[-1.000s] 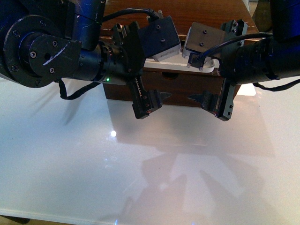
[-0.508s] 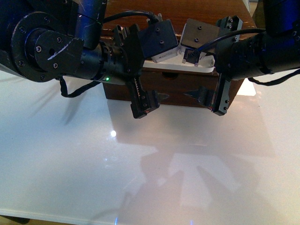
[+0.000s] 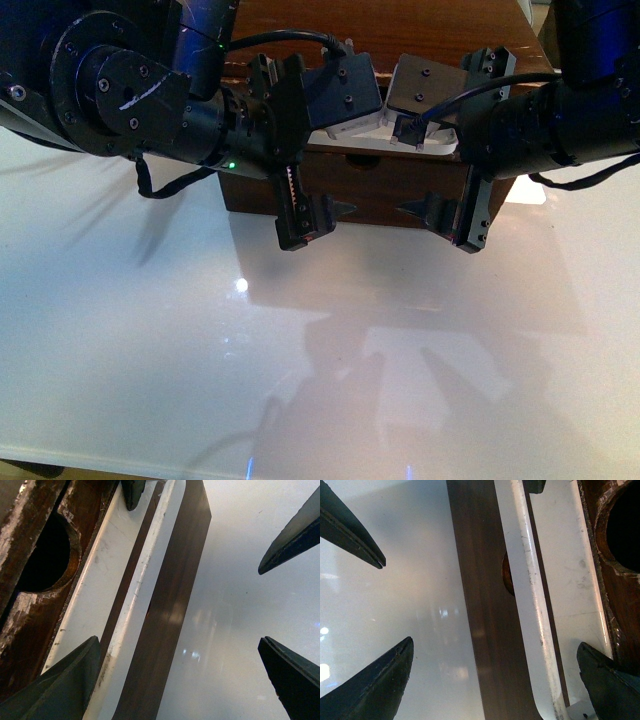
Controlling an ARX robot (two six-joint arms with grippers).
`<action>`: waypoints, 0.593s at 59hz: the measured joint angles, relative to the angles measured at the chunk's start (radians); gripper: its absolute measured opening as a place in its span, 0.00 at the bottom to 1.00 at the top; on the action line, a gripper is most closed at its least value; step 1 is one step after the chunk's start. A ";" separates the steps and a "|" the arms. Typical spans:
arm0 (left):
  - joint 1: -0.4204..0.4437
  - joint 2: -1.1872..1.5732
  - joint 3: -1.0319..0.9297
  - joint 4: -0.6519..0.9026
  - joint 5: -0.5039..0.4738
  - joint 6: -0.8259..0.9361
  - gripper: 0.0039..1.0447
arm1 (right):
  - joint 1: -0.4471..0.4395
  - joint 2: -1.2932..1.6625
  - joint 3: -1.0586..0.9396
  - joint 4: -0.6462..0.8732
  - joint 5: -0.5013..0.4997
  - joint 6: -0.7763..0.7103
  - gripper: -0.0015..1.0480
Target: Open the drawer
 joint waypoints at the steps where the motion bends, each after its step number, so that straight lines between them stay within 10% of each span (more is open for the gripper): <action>1: -0.001 0.000 0.002 -0.003 0.000 0.002 0.92 | 0.000 0.000 0.000 0.000 0.000 -0.002 0.91; 35: -0.005 0.001 0.025 -0.068 -0.002 0.071 0.92 | 0.010 0.022 0.022 -0.037 0.004 -0.055 0.91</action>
